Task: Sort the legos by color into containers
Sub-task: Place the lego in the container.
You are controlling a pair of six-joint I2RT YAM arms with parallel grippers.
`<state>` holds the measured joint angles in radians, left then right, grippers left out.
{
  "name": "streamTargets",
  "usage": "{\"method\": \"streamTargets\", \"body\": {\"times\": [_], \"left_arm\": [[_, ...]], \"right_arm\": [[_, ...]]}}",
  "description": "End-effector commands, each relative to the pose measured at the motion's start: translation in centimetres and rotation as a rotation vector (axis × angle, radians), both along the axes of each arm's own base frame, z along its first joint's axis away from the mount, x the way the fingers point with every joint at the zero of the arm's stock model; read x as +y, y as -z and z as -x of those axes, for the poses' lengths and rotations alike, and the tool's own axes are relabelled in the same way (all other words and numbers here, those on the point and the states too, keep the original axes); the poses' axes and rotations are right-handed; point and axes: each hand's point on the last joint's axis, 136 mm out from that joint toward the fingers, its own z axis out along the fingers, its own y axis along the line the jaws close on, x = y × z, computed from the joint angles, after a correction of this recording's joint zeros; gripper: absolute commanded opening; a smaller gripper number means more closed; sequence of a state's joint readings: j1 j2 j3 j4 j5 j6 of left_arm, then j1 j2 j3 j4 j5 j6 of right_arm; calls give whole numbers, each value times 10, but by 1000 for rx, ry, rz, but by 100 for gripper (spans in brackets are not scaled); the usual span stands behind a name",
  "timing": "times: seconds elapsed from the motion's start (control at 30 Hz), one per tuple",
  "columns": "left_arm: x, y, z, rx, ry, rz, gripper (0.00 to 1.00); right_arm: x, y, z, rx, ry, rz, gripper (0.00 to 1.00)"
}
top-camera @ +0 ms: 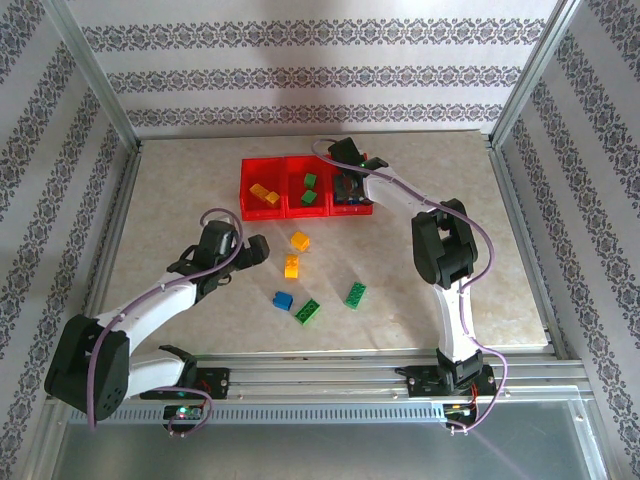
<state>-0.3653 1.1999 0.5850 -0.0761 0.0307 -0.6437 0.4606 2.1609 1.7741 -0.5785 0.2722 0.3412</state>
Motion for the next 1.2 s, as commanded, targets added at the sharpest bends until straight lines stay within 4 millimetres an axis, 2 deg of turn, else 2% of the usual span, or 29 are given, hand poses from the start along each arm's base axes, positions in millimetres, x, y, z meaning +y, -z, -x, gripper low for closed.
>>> {"method": "streamTargets", "body": {"times": [0.0,0.13,0.2,0.4,0.6,0.83,1.17], "left_arm": [[-18,-16,-2,-33,85,-21,100],[-33,-15,2,-32,140,-30,100],[-40,-14,3,-30,162,-35,100],[-62,-12,6,-32,230,-40,98],[-80,-7,5,-16,288,-54,95],[-97,4,5,13,334,-67,92],[-111,16,7,42,371,-90,89]], "right_arm": [[-2,-30,1,-47,16,-15,52],[-2,-41,7,-67,14,-22,52],[-2,-41,12,-64,20,-29,46],[-4,-27,28,-24,51,-50,32],[-6,-8,35,12,68,-54,27],[-10,4,24,24,91,-45,24],[0,2,-4,-3,85,-72,18]]}}
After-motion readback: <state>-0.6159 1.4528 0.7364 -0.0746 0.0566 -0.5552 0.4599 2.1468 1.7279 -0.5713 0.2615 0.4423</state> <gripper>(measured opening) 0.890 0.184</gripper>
